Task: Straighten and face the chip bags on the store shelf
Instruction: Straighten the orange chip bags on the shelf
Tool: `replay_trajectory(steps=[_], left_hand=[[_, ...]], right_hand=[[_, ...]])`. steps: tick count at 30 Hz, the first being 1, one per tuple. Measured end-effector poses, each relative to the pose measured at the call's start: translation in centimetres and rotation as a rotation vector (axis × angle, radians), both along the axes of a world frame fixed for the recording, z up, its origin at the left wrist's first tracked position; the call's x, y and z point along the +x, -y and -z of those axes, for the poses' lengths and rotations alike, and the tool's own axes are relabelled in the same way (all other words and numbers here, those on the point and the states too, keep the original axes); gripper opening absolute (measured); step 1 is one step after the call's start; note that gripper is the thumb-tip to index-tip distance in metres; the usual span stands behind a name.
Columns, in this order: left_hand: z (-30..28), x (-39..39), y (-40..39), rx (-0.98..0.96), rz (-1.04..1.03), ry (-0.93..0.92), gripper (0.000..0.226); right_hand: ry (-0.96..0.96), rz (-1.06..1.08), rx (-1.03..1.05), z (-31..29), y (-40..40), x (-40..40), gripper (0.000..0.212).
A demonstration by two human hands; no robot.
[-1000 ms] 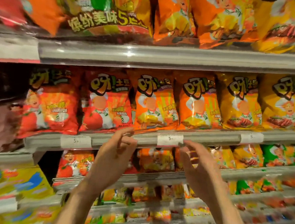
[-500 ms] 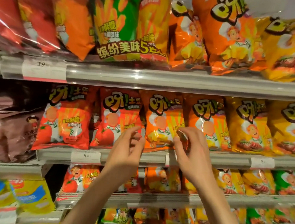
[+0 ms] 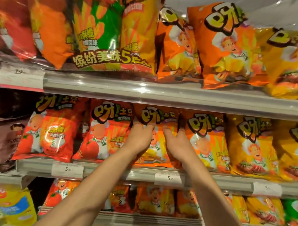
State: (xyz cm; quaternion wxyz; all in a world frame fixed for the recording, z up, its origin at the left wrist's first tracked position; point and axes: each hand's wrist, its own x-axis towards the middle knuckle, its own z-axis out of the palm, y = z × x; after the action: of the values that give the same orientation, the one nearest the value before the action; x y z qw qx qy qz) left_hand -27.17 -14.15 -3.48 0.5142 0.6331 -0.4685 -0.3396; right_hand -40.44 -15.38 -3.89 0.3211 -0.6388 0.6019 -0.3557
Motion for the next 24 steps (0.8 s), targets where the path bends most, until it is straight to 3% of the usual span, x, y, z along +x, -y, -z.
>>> replay_trajectory(steps=[4, 8, 13, 14, 18, 24], left_hand=[[-0.4, 0.2, 0.7, 0.027, -0.012, -0.079, 0.061], [-0.2, 0.3, 0.8, 0.019, 0.035, -0.098, 0.071], [0.1, 0.5, 0.5, 0.031, 0.11, 0.065, 0.032], [0.3, 0.7, 0.5, 0.036, 0.113, 0.095, 0.033], [1.0, 0.7, 0.3, 0.037, 0.07, 0.164, 0.076], [1.6, 0.7, -0.5, -0.022, 0.032, 0.184, 0.089]], right_hand=[[0.114, -0.001, 0.099, -0.6, 1.0, 0.3, 0.081], [0.233, -0.037, 0.149, -0.5, 1.7, 0.3, 0.089], [0.266, -0.037, 0.113, 0.0, 1.7, 0.5, 0.093], [0.259, -0.032, 0.1, 0.0, 1.6, 0.6, 0.092], [0.199, -0.01, 0.036, 0.2, 1.1, 0.9, 0.086], [0.07, 0.063, -0.05, 0.4, 0.4, 1.3, 0.085]])
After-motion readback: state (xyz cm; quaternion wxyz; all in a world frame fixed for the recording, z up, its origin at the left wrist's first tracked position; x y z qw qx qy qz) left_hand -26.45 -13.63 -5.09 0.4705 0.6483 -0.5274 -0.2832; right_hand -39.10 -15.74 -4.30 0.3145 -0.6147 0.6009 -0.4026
